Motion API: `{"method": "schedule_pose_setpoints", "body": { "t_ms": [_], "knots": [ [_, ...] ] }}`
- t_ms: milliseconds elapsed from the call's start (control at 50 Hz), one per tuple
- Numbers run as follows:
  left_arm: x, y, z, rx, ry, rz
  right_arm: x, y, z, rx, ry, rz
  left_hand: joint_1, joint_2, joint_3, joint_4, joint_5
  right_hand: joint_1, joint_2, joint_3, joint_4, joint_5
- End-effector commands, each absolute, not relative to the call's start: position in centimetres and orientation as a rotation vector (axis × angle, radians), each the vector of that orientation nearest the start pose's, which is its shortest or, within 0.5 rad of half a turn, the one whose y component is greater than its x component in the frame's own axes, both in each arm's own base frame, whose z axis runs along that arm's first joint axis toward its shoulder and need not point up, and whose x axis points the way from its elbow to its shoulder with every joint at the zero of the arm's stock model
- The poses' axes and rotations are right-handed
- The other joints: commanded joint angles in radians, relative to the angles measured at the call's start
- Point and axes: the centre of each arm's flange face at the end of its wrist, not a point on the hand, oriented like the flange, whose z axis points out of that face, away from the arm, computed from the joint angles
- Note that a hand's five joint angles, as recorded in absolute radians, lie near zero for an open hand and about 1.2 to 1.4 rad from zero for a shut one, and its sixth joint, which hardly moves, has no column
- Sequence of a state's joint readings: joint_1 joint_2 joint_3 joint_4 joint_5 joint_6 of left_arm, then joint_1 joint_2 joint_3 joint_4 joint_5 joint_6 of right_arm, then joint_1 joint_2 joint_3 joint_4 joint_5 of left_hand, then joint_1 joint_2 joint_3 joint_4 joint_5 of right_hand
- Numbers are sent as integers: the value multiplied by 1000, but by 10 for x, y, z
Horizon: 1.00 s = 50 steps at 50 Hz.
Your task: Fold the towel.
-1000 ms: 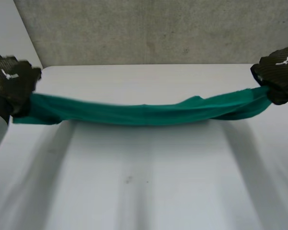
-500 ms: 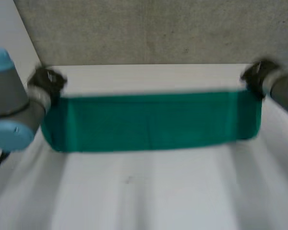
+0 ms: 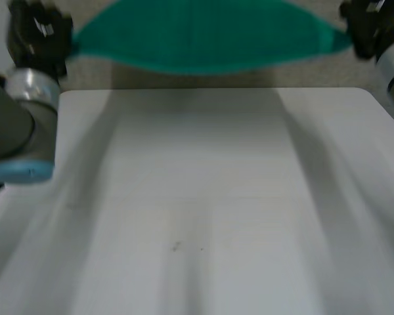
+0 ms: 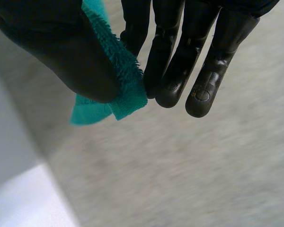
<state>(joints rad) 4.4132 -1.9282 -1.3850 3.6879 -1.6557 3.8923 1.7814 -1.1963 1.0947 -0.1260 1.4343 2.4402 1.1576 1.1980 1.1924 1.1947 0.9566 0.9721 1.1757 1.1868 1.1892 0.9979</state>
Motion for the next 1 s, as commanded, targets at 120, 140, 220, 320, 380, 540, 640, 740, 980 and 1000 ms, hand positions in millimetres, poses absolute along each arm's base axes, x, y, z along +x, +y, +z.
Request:
{"method": "schedule_pose_setpoints", "body": {
  "t_ms": [120,140,220,320,380,540,640,740,980,1000],
  "knots": [
    [-232,-336,144,921,1861,-1913,226,-374,173,-1292,2303,-2062,239,198,204,202,265,424,221,209,207,224],
    [-231,-333,140,929,1874,-1899,226,-372,161,-1304,2332,-2008,239,198,204,202,265,424,221,209,207,224],
    [-227,-325,131,949,1914,-1851,223,-363,154,-1336,2394,-1890,239,198,204,202,265,424,221,209,207,224],
    [-205,-292,145,980,1986,-1709,216,-338,175,-1463,2469,-1691,239,198,204,202,265,424,221,209,207,224],
    [-196,-262,160,1056,2037,-1585,207,-311,188,-1607,2533,-1472,239,198,204,202,265,424,221,209,207,224],
    [-184,-202,181,1225,2157,-1361,168,-274,201,-1946,2602,-1134,239,198,204,202,265,424,221,209,207,224],
    [-193,-213,184,1230,2102,-1476,171,-287,202,-1928,2596,-1290,239,198,204,202,265,424,221,209,207,224],
    [-202,-246,164,1210,2057,-1517,174,-317,182,-1808,2631,-1399,239,198,204,202,265,424,221,209,207,224],
    [-247,-335,146,1137,1854,-1765,189,-382,160,-1594,2644,-1764,239,198,204,202,265,424,221,209,207,224],
    [-249,-340,144,1133,1844,-1773,190,-386,159,-1591,2641,-1789,239,198,204,202,265,424,221,209,207,224]
  ]
}}
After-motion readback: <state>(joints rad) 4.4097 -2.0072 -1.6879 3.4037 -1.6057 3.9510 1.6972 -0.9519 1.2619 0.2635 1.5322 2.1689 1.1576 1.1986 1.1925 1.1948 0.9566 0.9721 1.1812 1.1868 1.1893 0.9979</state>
